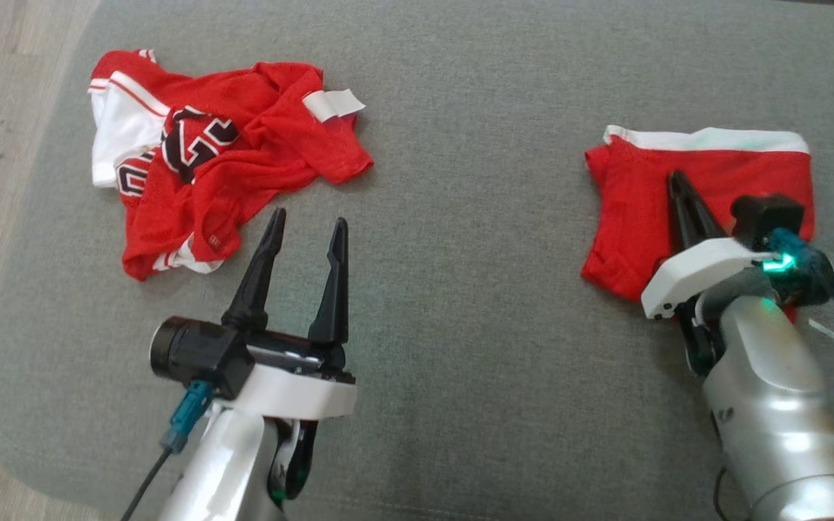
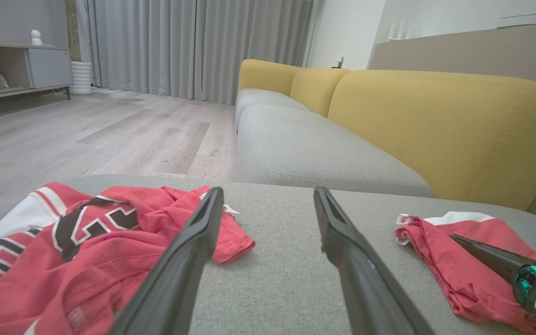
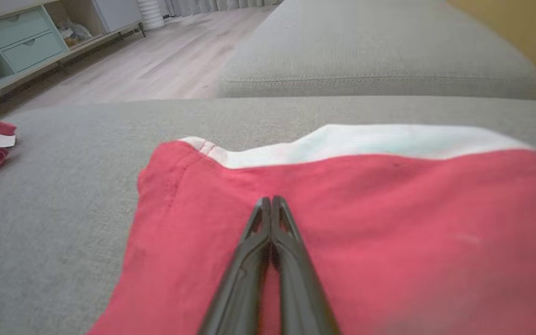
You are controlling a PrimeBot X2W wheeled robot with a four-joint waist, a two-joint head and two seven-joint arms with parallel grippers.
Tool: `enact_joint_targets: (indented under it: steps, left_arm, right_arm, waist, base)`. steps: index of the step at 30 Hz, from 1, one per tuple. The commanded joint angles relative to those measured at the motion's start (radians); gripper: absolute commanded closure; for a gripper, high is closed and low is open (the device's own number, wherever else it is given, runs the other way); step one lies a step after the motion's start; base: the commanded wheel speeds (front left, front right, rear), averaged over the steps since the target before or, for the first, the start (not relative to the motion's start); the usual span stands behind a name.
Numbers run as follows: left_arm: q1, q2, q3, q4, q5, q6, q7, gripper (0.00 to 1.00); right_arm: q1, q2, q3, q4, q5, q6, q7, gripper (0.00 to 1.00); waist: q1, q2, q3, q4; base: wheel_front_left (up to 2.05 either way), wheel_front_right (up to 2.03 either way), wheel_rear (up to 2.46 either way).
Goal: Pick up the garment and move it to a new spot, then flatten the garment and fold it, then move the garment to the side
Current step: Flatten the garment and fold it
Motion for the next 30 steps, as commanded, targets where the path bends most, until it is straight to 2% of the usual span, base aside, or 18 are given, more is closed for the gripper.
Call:
enact_joint_targets:
  steps: [1, 5, 9, 16, 19, 20, 21, 22, 30]
  left_arm:
    - [0.003, 0.004, 0.033, -0.035, 0.002, 0.006, -0.005, 0.00]
    - [0.002, 0.004, 0.034, -0.036, 0.005, 0.007, -0.005, 0.00]
    - [-0.002, 0.004, 0.043, -0.037, 0.007, 0.008, -0.005, 0.00]
    - [0.008, 0.004, 0.061, -0.035, 0.017, 0.008, -0.005, 0.00]
    - [0.018, 0.004, 0.074, -0.032, 0.022, 0.009, -0.005, 0.00]
    - [0.022, 0.004, 0.079, -0.032, 0.024, 0.009, -0.005, 0.00]
    - [0.026, 0.004, 0.084, -0.030, 0.025, 0.007, -0.005, 0.00]
    - [0.030, 0.004, 0.087, -0.026, 0.029, 0.004, -0.005, 0.00]
    - [0.066, 0.004, 0.136, -0.011, 0.048, -0.008, -0.005, 0.00]
  right_arm:
    - [-0.011, 0.015, 0.029, -0.006, 0.018, -0.001, -0.010, 1.00]
    - [-0.017, 0.015, 0.022, 0.069, 0.021, -0.001, -0.005, 1.00]
    - [-0.031, 0.016, 0.026, 0.084, 0.030, -0.001, -0.008, 1.00]
    - [-0.012, 0.016, 0.032, -0.027, 0.074, -0.001, -0.010, 1.00]
    - [0.025, 0.016, 0.018, -0.125, 0.106, -0.001, -0.011, 1.00]
    - [0.041, 0.016, 0.016, -0.165, 0.107, -0.001, -0.011, 0.79]
    - [0.060, 0.016, 0.013, -0.205, 0.106, -0.001, -0.011, 0.07]
    - [0.082, 0.016, 0.013, -0.242, 0.107, -0.001, -0.011, 0.00]
    - [0.278, 0.016, 0.053, -0.476, 0.119, -0.001, -0.011, 0.00]
  waist:
    - [0.0001, 0.0000, 0.007, 0.007]
    - [0.0001, 0.0000, 0.018, 0.014]
    - [0.0001, 0.0000, 0.014, 0.006]
    - [0.0001, 0.0000, -0.025, -0.030]
    - [0.0001, 0.0000, -0.050, -0.053]
    - [0.0001, 0.0000, -0.057, -0.062]
    - [0.0001, 0.0000, -0.064, -0.071]
    - [0.0001, 0.0000, -0.072, -0.079]
    - [0.0001, 0.0000, -0.126, -0.141]
  base:
    - [0.00, 0.00, 0.00]
    - [0.00, 0.00, 0.00]
    - [0.00, 0.00, 0.00]
    - [0.00, 0.00, 0.00]
    - [0.00, 0.00, 0.00]
    - [0.00, 0.00, 0.00]
    - [0.00, 0.00, 0.00]
    - [0.00, 0.00, 0.00]
    - [0.00, 0.00, 0.00]
